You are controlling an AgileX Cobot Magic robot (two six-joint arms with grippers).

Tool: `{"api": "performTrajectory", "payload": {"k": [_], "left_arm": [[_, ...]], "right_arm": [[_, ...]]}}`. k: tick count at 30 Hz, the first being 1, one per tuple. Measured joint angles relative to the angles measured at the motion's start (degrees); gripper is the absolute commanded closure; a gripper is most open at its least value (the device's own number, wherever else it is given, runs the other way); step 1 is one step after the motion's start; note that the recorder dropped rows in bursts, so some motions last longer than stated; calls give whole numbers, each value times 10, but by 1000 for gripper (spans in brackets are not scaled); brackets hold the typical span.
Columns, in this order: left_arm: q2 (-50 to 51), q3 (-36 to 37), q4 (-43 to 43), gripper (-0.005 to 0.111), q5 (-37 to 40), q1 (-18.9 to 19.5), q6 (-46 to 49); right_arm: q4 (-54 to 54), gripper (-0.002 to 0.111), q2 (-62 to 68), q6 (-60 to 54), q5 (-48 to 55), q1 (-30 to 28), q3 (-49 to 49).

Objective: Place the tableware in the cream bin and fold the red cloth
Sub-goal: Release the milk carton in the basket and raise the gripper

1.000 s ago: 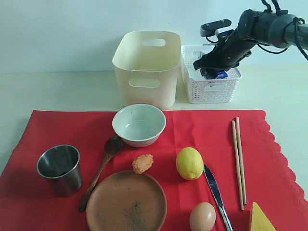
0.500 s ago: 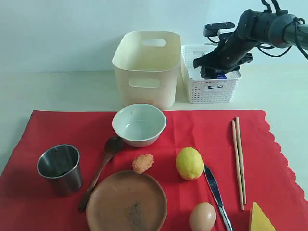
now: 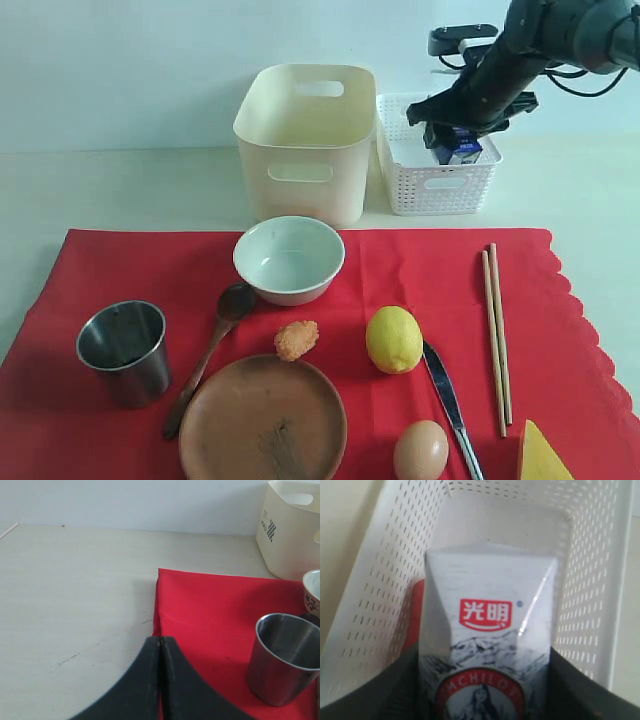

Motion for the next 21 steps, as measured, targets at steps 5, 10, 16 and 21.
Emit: {"api": "performTrajectory", "payload": {"k": [5,10,16,21], "left_arm": [[0,0,0,107,0,0,0],[0,0,0,107,0,0,0],[0,0,0,107,0,0,0],[0,0,0,107,0,0,0]], "right_arm": [[0,60,14,4,-21,0,1],[0,60,34,8,-48,0,1],[0,40,48,9,-78,0,1],[2,26,50,8,-92,0,1]]}}
